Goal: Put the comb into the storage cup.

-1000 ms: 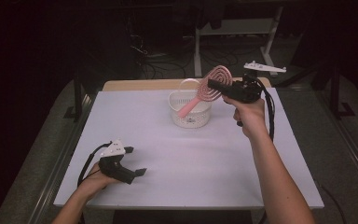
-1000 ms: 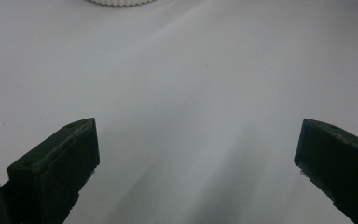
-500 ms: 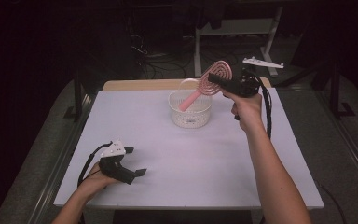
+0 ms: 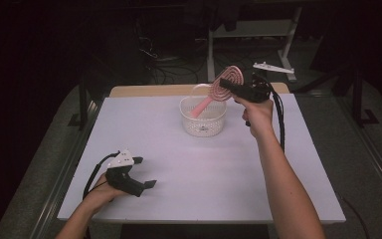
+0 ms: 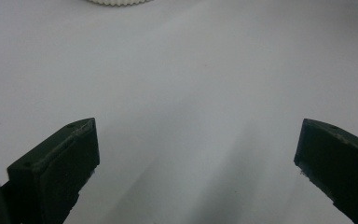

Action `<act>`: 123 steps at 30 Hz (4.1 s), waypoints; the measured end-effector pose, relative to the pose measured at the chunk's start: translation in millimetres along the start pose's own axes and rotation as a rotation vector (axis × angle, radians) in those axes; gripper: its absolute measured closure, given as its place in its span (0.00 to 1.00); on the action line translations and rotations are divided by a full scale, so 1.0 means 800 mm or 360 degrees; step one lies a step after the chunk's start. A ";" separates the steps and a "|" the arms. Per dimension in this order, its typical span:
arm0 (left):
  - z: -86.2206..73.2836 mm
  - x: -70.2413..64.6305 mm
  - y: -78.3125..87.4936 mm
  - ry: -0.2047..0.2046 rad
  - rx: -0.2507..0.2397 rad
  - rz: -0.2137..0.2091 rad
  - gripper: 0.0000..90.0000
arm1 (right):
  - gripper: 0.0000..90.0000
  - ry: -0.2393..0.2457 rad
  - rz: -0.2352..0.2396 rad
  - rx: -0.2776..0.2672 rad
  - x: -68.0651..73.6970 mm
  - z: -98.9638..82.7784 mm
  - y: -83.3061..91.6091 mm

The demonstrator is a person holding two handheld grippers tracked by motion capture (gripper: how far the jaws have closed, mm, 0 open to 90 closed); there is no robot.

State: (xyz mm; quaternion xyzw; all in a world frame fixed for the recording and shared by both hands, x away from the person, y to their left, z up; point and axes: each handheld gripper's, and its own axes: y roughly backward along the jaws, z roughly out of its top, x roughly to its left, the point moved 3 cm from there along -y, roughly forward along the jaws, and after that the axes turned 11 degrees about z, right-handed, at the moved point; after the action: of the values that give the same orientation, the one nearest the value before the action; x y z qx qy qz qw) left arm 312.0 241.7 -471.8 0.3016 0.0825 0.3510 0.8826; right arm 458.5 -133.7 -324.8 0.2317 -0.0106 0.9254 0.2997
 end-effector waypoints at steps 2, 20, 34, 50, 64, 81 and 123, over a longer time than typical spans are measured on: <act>0.000 0.000 0.000 -0.0002 0.0002 -0.0004 0.00 | 0.70 0.0003 -0.0009 0.0006 -0.002 -0.002 -0.005; -0.001 -0.001 -0.001 -0.0002 0.0008 -0.0007 0.00 | 0.70 -0.0033 -0.0055 0.0074 -0.019 -0.026 -0.041; -0.001 0.001 -0.001 0.0001 0.0007 -0.0008 0.00 | 0.70 -0.0081 -0.0061 0.0133 -0.029 -0.045 -0.062; -0.001 0.001 -0.001 0.0009 0.0005 -0.0008 0.00 | 0.69 -0.0139 -0.0097 0.0169 -0.046 -0.060 -0.064; -0.001 0.001 -0.001 0.0010 0.0006 -0.0009 0.00 | 0.63 -0.0124 -0.0187 0.0209 -0.062 -0.064 -0.054; -0.001 0.001 -0.001 0.0007 0.0009 -0.0005 0.00 | 0.47 -0.0087 -0.0266 0.0256 -0.069 -0.069 -0.035; 0.000 0.006 0.000 0.0033 -0.0001 0.0015 0.00 | 0.01 0.0230 -0.0256 0.0512 -0.031 -0.109 0.026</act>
State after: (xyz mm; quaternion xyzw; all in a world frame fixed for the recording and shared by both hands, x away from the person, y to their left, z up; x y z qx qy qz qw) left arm 315.4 244.8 -471.8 0.2981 0.0901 0.3584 0.8801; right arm 427.7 -151.0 -410.8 0.2098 0.1777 0.9025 0.3316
